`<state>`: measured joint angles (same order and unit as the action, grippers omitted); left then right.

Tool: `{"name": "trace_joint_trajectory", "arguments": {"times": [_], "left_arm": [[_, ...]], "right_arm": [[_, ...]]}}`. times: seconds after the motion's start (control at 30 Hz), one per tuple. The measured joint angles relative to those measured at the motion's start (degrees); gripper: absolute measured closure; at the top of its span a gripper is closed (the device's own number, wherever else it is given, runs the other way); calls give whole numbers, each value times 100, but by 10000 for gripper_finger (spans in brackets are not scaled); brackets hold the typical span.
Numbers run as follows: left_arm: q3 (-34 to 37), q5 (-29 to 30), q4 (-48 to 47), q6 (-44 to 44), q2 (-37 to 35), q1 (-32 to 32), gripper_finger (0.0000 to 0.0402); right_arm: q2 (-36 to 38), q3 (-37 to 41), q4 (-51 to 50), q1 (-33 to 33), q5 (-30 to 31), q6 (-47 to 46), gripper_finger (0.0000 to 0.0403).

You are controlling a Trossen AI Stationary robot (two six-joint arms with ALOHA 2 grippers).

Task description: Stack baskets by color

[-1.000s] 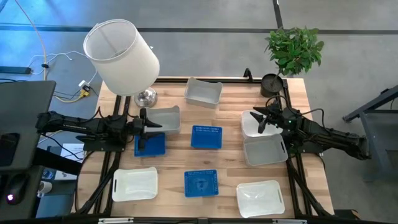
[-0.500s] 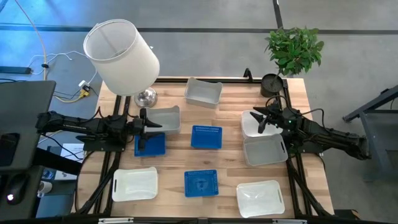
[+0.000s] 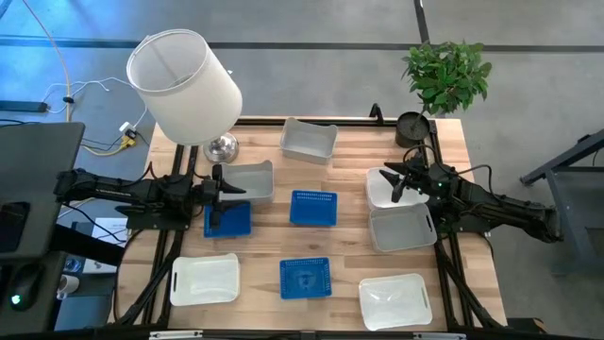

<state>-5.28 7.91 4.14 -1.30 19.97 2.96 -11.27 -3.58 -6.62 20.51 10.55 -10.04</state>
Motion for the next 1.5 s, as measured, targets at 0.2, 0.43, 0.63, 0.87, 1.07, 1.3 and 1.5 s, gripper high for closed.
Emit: {"name": "trace_joint_trajectory", "arguments": {"times": [0.2,0.43,0.63,0.87,1.07,1.3,1.5], "left_arm": [[1,0,0,0,0,-1,273],[0,-1,0,0,0,0,273],[0,-1,0,-142,0,0,273],[0,-2,0,-557,0,-2,273],[0,-3,0,-559,0,-2,273],[0,-2,0,-863,0,-1,273],[1,-1,0,-905,0,0,273]], "right_arm": [[0,-1,1,0,0,0,256],[0,-1,-1,-2,0,0,256],[0,-1,1,-2,0,0,256],[0,1,1,-2,0,0,256],[0,0,0,-1,-3,-154,256],[0,1,75,-2,-9,-643,256],[0,1,108,0,98,-428,256]]}}
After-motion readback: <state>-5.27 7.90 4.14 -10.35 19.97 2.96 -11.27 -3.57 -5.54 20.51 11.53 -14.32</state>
